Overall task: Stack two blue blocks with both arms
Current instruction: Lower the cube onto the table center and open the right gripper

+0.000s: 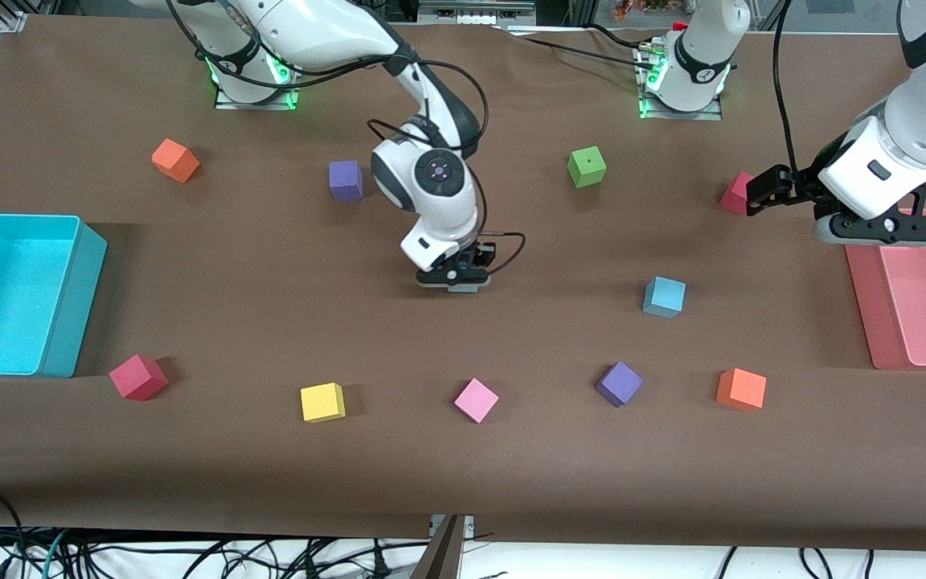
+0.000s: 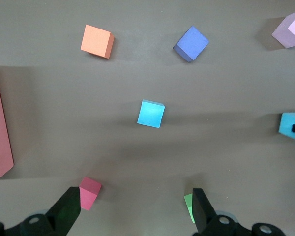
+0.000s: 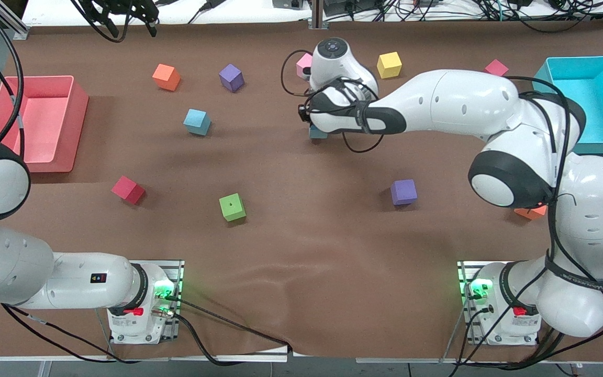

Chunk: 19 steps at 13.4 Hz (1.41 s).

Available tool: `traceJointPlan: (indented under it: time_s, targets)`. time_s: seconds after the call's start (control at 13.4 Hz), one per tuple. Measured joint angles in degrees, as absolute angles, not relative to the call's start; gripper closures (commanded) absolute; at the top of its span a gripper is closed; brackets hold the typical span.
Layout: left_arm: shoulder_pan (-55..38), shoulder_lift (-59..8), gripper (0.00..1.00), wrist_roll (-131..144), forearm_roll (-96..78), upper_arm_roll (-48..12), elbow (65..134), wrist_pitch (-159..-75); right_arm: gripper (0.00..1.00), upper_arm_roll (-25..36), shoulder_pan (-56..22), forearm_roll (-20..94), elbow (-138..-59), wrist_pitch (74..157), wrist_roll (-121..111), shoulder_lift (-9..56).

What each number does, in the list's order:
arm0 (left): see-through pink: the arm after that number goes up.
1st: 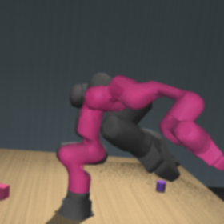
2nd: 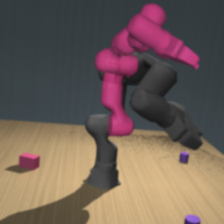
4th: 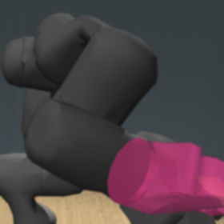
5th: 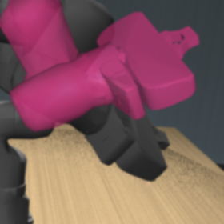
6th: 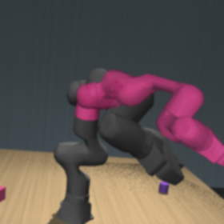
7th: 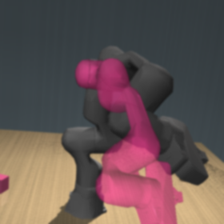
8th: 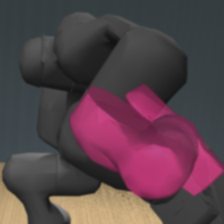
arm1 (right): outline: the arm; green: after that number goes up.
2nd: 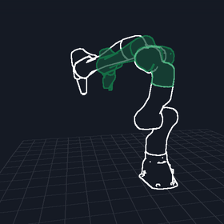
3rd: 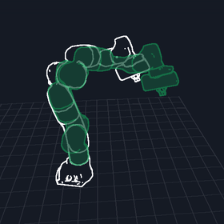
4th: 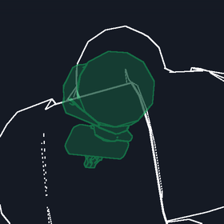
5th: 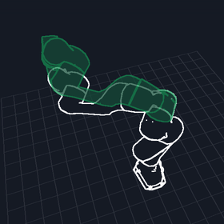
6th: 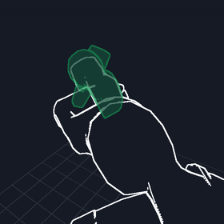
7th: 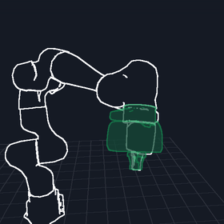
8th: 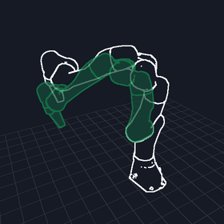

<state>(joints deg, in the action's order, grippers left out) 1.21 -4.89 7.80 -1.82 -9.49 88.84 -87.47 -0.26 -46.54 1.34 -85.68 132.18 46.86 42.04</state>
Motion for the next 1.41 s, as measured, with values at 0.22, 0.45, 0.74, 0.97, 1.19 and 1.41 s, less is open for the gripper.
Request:
traceJointPlan:
  time_s: [0.22,0.45,0.74,0.97,1.19,1.41]
  targets:
    - [1.2,-4.9,0.0,7.8,-1.8,-9.5,88.8,-87.5,0.6,-0.2,-49.4,1.3,-84.5,132.0,49.8,43.2]
    - [1.2,-4.9,0.0,7.8,-1.8,-9.5,88.8,-87.5,0.0,-0.2,-49.6,1.3,-84.2,132.2,49.9,45.1]
    - [1.2,-4.9,0.0,7.8,-1.8,-9.5,88.8,-87.5,0.0,0.0,-49.7,1.2,-83.4,131.9,49.7,45.5]
    - [1.2,-4.9,0.0,7.8,-1.8,-9.5,88.8,-87.5,0.0,0.6,-49.6,0.5,-80.3,127.9,44.3,45.3]
    - [1.2,-4.9,0.0,7.8,-1.8,-9.6,88.8,-87.5,0.0,1.5,-47.2,0.4,-78.7,121.3,28.8,42.3]
    - [1.2,-5.7,0.0,7.8,-1.8,-9.6,88.9,-87.2,0.0,1.6,-42.5,0.5,-80.0,117.9,13.6,37.9]
